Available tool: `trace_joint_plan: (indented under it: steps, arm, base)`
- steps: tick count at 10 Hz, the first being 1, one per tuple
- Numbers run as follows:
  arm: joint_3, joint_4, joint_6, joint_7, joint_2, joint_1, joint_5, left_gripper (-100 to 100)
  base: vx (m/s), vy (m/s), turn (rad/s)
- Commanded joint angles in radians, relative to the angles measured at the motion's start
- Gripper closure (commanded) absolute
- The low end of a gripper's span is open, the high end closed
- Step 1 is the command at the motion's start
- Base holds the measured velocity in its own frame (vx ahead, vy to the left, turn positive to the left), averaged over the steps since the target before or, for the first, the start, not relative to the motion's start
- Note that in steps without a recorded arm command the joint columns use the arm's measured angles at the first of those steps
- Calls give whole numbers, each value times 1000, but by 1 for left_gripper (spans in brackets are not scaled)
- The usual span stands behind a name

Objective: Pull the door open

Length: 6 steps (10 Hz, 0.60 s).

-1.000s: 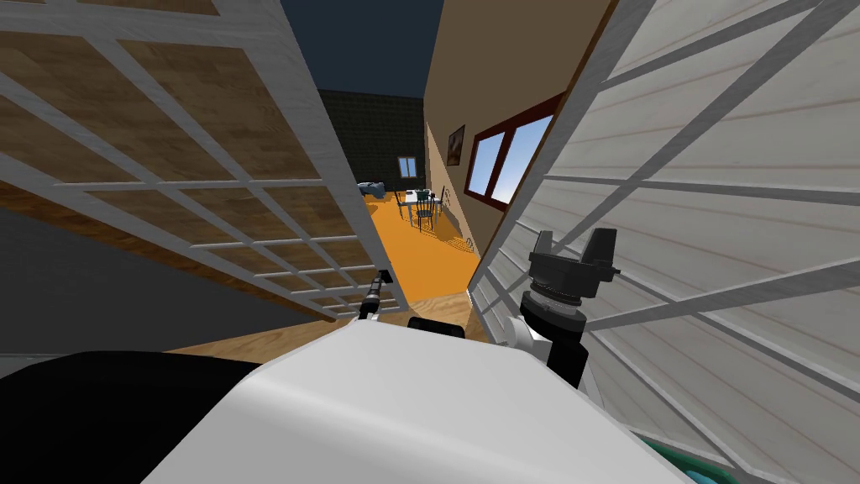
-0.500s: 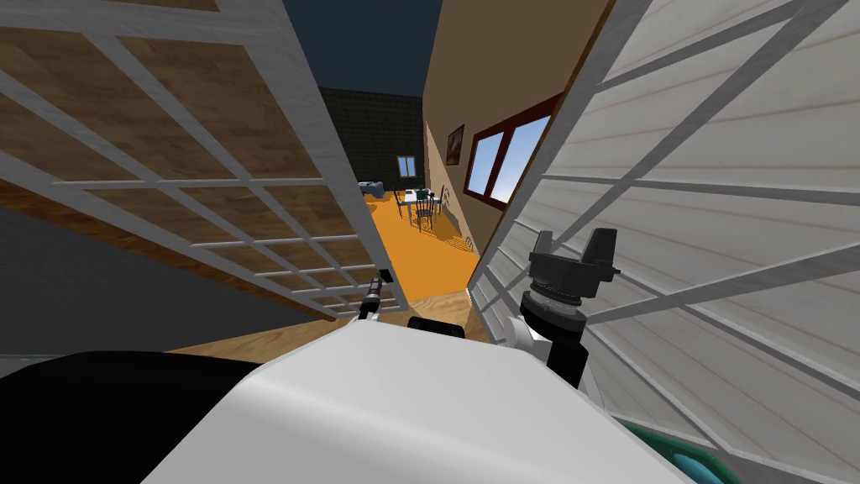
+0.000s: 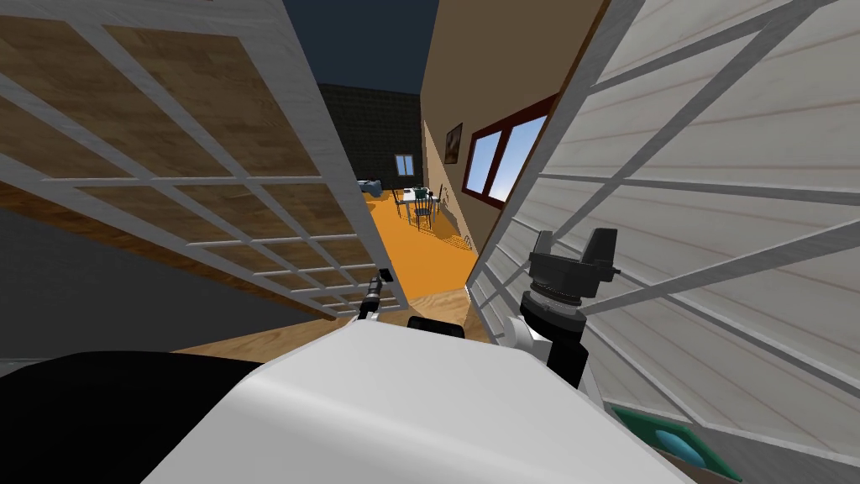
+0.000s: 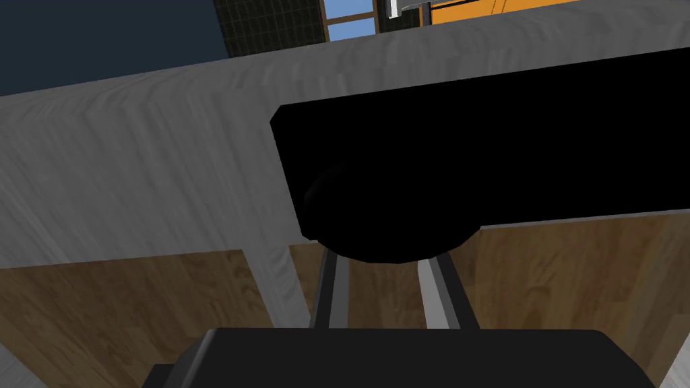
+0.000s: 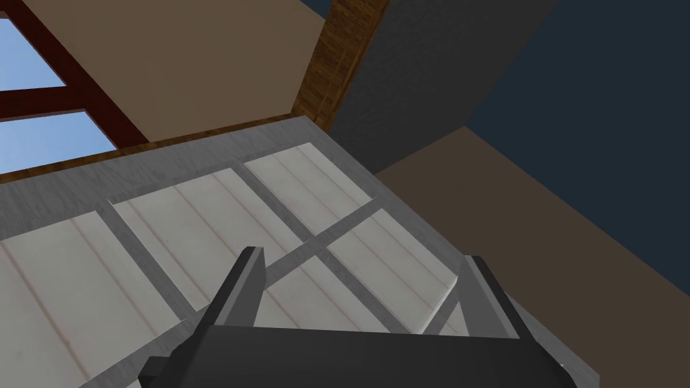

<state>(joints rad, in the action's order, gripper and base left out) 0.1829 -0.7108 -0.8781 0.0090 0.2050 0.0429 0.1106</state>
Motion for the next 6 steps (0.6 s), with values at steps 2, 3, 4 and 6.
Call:
trace_joint_plan:
  steps: [2, 3, 4, 6]
  arm:
    - [-31, 23, -5, 73, -17, -23, 12, 100]
    - [-31, 23, -5, 78, -17, -23, 12, 100]
    - [-31, 23, -5, 78, -17, -23, 12, 100]
    - [-48, 35, -6, 146, -12, -34, 38, 100]
  base:
    - [-42, 14, -39]
    - [-29, 6, -15]
    - [-4, -1, 11]
    - [-44, 5, -23]
